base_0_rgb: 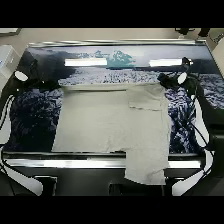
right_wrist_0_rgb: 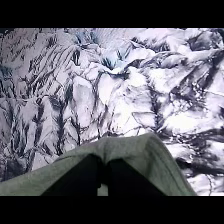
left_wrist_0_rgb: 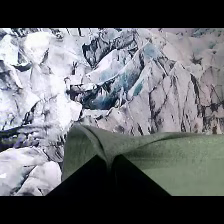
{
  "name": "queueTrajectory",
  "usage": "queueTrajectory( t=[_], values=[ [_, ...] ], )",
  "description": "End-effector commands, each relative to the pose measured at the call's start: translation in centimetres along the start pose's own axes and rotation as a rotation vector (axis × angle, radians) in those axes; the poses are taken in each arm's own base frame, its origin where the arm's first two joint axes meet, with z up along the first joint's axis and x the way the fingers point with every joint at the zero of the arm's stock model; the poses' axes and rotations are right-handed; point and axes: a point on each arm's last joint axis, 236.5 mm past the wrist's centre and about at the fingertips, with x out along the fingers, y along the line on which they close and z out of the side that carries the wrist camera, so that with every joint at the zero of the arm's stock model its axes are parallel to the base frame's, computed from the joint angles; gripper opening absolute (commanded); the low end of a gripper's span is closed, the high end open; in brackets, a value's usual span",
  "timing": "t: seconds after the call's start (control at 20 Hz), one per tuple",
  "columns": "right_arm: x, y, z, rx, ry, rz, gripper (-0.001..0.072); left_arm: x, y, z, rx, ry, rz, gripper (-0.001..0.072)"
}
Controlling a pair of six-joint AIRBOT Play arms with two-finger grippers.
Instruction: Fold the clothes and pants, and hang the long-sleeved shirts on hangers.
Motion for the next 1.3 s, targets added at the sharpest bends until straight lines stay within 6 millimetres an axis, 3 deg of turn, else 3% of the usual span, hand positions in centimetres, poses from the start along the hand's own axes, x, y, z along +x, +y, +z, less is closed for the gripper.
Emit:
queueTrajectory(
  t=[0.0, 0.15, 0.2, 0.4, 0.7, 1.0, 1.2, 1.25],
  values=[
    [-4.7, -1.0, -2.4, -0.036, 0.168, -0.05, 0.0057, -3.2, 0.3, -2.5, 0.032, 0.169, -0.006, 0.002],
    [-11.6, -3.3, -10.4, -0.126, 0.563, -0.158, 0.0057, -6.5, 0.7, -9.1, 0.003, 0.478, -0.046, 0.0019],
    [-12.8, -3.8, -12.5, -0.126, 0.662, -0.179, 0.0058, -7.0, 0.7, -11.1, -0.008, 0.56, -0.058, 0.002],
    [-12.7, -5.4, -16.9, -0.089, 0.799, -0.225, 0.0058, -7.0, 0.6, -16.0, -0.047, 0.736, -0.076, 0.0019],
    [-12.6, -6.7, -19.5, -0.054, 0.874, -0.259, 0.0058, -6.1, 1.8, -16.7, -0.057, 0.736, -0.04, 0.0019],
    [-11.3, -6.9, -18.9, -0.057, 0.817, -0.255, 0.0058, -5.3, 3.5, -18.2, -0.071, 0.767, 0.011, 0.0019],
    [-11.4, -6.9, -19.0, -0.048, 0.823, -0.26, 0.0059, -4.2, 3.9, -17.9, -0.061, 0.724, 0.007, 0.003],
    [-11.4, -6.9, -19.0, -0.046, 0.822, -0.261, 0.0131, -4.2, 3.7, -17.9, -0.056, 0.724, -0.003, 0.0206]
  ],
)
